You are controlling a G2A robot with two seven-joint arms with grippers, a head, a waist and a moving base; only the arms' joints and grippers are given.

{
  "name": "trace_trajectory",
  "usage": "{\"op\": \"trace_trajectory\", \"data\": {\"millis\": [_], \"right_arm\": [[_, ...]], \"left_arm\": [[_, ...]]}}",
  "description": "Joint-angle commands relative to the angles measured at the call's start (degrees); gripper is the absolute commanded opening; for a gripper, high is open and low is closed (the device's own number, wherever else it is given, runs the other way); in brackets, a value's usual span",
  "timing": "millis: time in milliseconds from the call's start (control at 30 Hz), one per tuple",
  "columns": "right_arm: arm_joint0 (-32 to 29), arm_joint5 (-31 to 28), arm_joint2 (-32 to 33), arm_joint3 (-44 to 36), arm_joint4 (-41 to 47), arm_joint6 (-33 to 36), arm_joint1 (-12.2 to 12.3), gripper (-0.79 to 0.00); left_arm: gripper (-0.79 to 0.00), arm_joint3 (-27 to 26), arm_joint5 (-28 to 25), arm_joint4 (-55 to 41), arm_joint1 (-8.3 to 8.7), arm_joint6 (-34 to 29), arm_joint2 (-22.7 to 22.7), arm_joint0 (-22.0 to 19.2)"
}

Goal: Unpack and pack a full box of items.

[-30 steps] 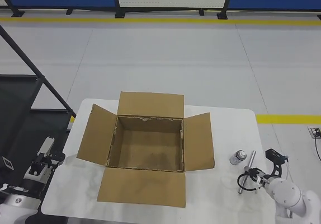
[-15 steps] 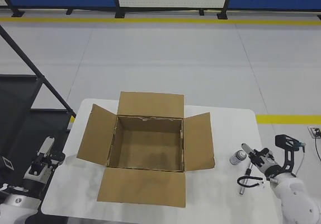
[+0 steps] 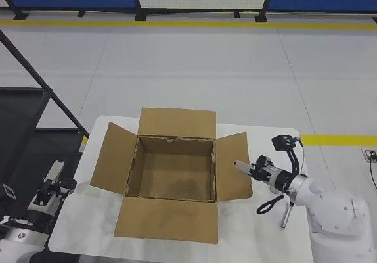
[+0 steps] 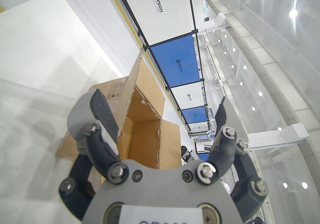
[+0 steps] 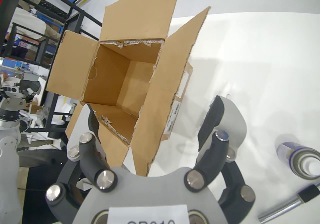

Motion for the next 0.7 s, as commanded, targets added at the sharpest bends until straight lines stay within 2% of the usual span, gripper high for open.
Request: {"op": "trace_trajectory", "data": {"millis": [0,367,667], "right_arm": [[0.8,-0.7,-0.1,1.4,2.9,1.2,0.2,0.000],[2.7,0.8,-2.9,3.7,4.0,2.8,1.3,0.000],[3.7,4.5,-6.9,3.3,2.2,2.8,1.9,0.000]], "left_arm": [[0.000,0.0,0.0,0.0,0.00,0.0,0.0,0.0],[0.000,0.0,0.0,0.0,0.00,0.0,0.0,0.0],[0.000,0.0,0.0,0.0,0.00,0.0,0.0,0.0]]}}
